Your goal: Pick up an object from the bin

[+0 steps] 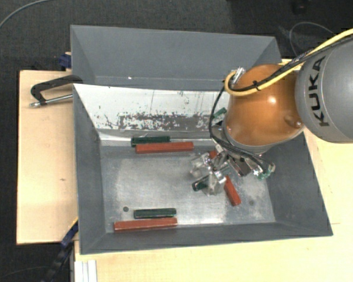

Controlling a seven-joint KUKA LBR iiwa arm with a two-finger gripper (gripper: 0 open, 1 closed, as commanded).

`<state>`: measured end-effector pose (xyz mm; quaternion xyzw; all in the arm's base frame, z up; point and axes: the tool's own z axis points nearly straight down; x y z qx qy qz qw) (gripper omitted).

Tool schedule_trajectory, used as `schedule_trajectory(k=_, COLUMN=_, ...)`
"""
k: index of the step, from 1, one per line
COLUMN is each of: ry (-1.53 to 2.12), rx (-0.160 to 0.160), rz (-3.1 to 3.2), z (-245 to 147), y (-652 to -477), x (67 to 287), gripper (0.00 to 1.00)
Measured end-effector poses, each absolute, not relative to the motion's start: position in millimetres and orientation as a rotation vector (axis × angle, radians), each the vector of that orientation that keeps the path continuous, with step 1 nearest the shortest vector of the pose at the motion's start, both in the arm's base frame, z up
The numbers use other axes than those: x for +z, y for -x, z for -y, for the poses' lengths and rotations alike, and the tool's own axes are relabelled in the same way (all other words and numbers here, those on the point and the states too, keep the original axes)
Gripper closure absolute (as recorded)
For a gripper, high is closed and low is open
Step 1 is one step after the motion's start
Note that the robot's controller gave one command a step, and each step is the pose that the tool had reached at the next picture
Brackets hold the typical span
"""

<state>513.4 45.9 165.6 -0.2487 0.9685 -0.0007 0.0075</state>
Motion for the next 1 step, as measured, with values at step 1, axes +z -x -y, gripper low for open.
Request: schedule_trajectory(k=1, ry=0.741, rx=-0.004, rz=-3.038, z=-31.5, y=-512.3, x=253.1, gripper=1.00)
